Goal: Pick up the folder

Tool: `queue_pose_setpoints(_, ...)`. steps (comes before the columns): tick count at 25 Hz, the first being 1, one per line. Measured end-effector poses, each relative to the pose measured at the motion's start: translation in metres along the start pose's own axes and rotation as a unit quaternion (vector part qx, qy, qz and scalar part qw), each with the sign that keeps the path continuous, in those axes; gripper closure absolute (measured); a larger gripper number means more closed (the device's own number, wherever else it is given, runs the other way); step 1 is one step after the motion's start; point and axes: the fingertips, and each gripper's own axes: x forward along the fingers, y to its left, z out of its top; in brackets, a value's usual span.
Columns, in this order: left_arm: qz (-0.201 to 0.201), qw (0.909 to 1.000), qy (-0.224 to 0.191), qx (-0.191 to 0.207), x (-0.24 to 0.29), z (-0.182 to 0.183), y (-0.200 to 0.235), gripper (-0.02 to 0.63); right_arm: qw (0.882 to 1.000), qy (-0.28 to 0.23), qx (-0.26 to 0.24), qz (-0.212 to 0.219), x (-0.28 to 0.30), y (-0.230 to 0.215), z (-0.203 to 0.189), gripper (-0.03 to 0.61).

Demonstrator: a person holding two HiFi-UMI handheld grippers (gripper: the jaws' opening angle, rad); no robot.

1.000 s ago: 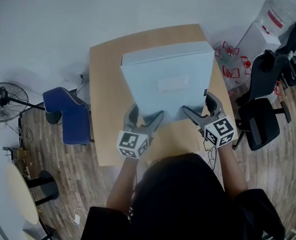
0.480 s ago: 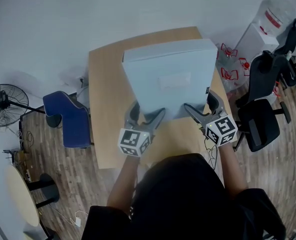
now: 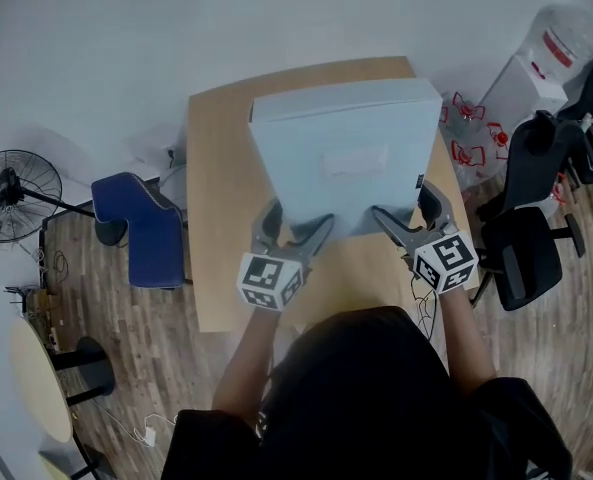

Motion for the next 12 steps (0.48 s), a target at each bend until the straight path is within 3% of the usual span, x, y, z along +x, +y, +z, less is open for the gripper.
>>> queue_pose_setpoints(12,0.009,1.0,0.0,0.002,-0.018,0.0,0.024,0.202,1.0,0.0,0.0,0.011,0.022,0.021,0.001,0.17)
